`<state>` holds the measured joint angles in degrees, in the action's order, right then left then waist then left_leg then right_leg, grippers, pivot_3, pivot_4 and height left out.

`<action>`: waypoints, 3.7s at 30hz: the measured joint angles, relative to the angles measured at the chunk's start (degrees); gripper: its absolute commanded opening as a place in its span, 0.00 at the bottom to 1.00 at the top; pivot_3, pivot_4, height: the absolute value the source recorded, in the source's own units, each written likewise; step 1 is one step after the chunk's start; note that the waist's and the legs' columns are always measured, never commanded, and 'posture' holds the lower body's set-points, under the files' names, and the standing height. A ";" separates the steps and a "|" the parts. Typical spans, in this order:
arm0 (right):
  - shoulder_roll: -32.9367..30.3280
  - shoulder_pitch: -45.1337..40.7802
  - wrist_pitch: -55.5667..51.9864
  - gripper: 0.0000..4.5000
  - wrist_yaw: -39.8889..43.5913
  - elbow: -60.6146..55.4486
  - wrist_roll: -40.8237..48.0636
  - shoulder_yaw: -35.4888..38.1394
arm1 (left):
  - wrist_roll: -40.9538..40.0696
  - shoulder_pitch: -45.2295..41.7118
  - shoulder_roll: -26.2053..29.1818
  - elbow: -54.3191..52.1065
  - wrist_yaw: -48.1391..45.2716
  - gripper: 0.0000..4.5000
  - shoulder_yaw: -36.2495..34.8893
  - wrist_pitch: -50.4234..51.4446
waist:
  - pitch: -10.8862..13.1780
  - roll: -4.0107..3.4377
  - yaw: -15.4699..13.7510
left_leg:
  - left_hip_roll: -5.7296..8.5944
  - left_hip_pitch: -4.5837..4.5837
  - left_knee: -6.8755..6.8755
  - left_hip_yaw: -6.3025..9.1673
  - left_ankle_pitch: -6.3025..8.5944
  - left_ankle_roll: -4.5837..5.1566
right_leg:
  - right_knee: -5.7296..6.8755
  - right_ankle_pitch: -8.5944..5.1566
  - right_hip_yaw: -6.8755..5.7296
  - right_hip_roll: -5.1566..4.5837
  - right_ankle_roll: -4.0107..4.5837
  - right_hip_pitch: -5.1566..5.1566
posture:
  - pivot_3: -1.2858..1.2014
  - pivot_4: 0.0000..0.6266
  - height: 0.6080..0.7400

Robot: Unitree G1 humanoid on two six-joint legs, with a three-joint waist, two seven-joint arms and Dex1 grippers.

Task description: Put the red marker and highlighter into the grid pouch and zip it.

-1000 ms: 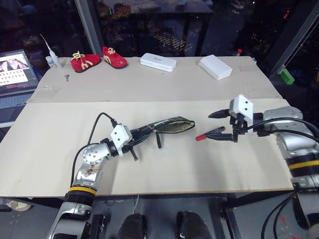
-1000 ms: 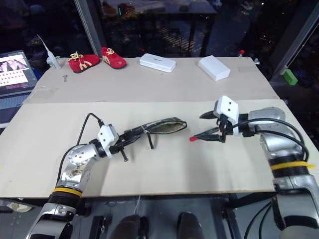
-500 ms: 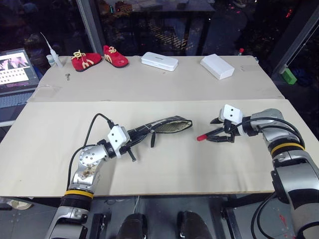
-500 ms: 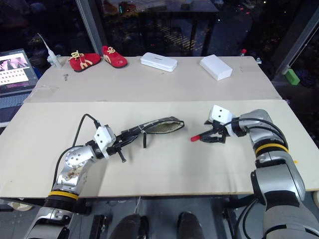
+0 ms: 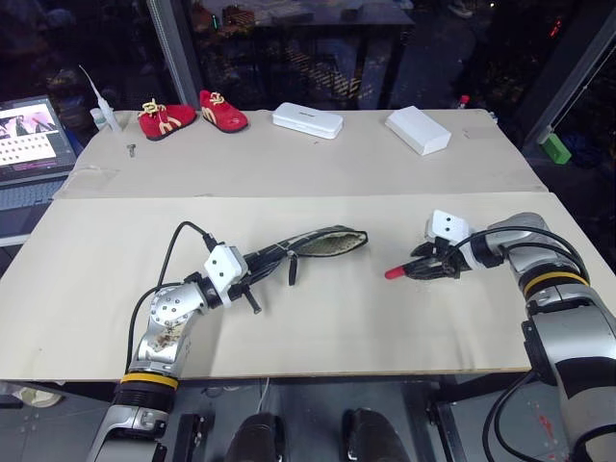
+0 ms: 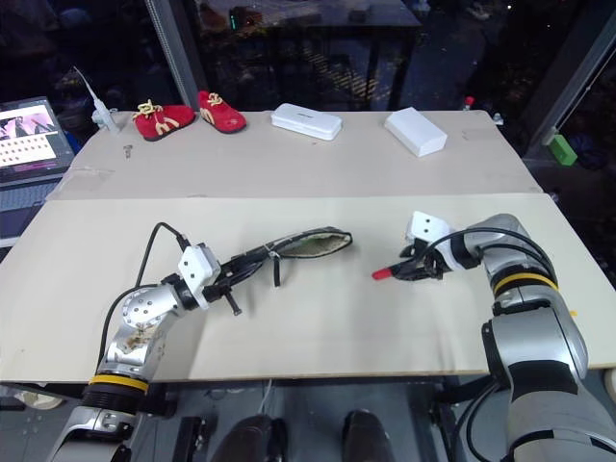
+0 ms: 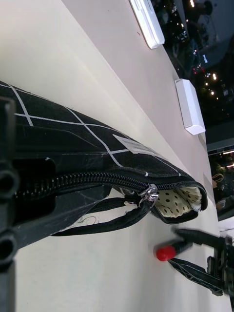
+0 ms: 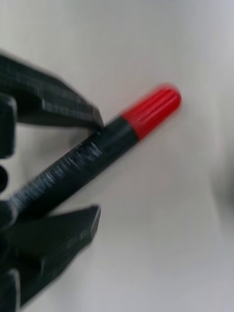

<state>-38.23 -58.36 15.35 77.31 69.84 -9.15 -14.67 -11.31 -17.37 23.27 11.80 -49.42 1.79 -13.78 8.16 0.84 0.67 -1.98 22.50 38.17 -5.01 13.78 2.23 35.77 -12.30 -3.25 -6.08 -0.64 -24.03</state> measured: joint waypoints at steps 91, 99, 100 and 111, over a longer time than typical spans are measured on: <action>13.11 9.60 -10.02 0.66 -20.10 -49.52 -2.57 -5.27 | -0.02 -5.26 -2.03 5.25 -3.18 0.00 0.02 -0.21 | 0.02 -0.02 -0.05 | 0.04 0.29 -0.11 0.07 -0.01 -0.03 | 0.02 0.00 -0.15 0.10 -0.01 -0.25 | 0.52 0.24 1.00; 3.59 15.04 -14.53 0.66 -10.93 -54.08 10.26 3.06 | -0.01 -5.02 -2.21 5.19 -2.84 0.00 0.27 -0.17 | 0.03 -0.01 0.16 | 0.04 0.27 -0.11 0.09 -0.01 -0.02 | -0.03 0.01 -0.17 0.07 0.00 -0.24 | 0.52 0.24 1.00; 2.46 15.13 -17.02 0.66 -10.32 -54.56 12.14 4.79 | -0.01 -5.02 -2.29 5.19 -2.82 0.00 0.35 -0.17 | 0.03 -0.01 0.13 | 0.03 0.25 -0.11 0.09 -0.01 -0.02 | -0.02 0.01 -0.18 0.07 0.00 -0.23 | 0.52 0.24 1.00; 0.79 32.92 -49.87 0.66 -12.49 -74.47 25.12 6.28 | -0.02 -4.55 -2.44 5.16 -2.12 0.00 0.37 -0.22 | 0.03 0.00 -0.24 | 0.00 0.23 -0.11 0.17 0.00 -0.02 | -0.01 0.02 -0.21 -0.01 0.02 -0.21 | 0.52 0.24 1.00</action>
<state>-37.44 -25.44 -34.52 64.82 -4.63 15.97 -8.40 -11.34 -21.92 20.82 16.96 -51.54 2.16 -14.00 8.19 0.84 0.44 -1.99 22.73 38.06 -4.84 13.77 2.21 35.76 -12.28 -3.46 -6.09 -0.61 -24.23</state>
